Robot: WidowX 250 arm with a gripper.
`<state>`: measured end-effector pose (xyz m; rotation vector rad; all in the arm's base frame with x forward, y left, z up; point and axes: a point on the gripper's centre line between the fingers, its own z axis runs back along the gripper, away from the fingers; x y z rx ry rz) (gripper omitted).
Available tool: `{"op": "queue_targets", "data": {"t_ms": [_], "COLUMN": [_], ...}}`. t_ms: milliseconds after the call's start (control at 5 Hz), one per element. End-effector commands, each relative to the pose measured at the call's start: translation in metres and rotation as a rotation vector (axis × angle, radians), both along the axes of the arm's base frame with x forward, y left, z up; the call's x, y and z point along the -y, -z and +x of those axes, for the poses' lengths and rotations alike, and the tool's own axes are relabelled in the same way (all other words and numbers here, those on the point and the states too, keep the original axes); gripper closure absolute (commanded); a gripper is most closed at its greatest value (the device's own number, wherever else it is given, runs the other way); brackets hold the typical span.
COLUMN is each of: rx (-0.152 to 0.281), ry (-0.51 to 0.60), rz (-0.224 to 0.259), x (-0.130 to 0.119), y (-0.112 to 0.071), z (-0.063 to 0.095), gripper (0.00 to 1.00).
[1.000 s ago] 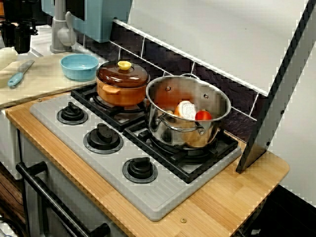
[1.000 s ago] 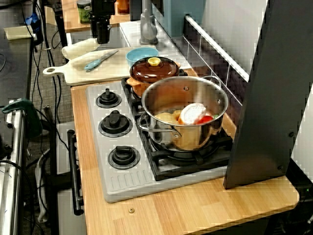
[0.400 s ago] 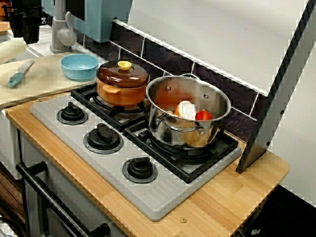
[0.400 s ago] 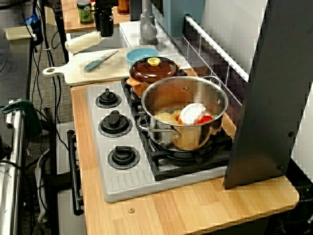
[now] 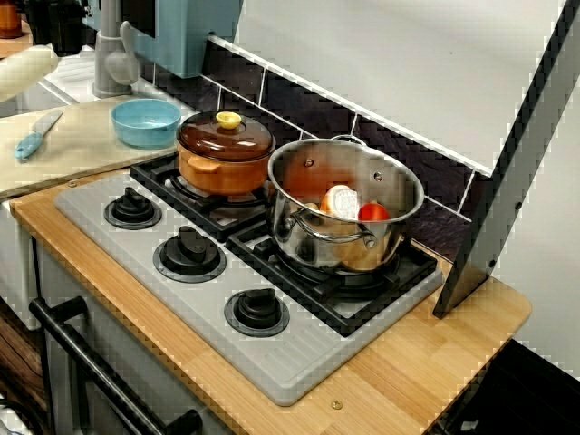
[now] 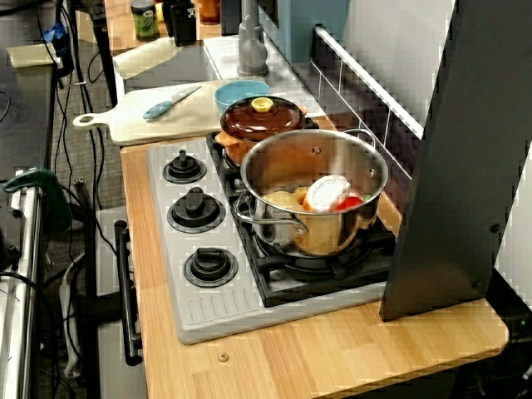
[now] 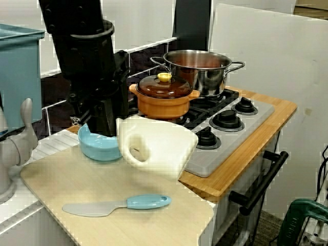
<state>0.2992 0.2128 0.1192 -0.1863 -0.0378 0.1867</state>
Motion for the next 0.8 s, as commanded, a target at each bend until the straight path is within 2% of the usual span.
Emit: {"op": "queue_targets", "data": {"t_ms": [0,400,600], "rx": [0.109,0.106,0.129], "ry": [0.014,-0.011,-0.052], "rz": [0.055,0.113,0.124], "x": [0.014,0.035,0.045], "y": [-0.048,-0.053,-0.059], "z": [-0.001,-0.001,-0.003], "gripper": [1.00,1.00,1.00]}}
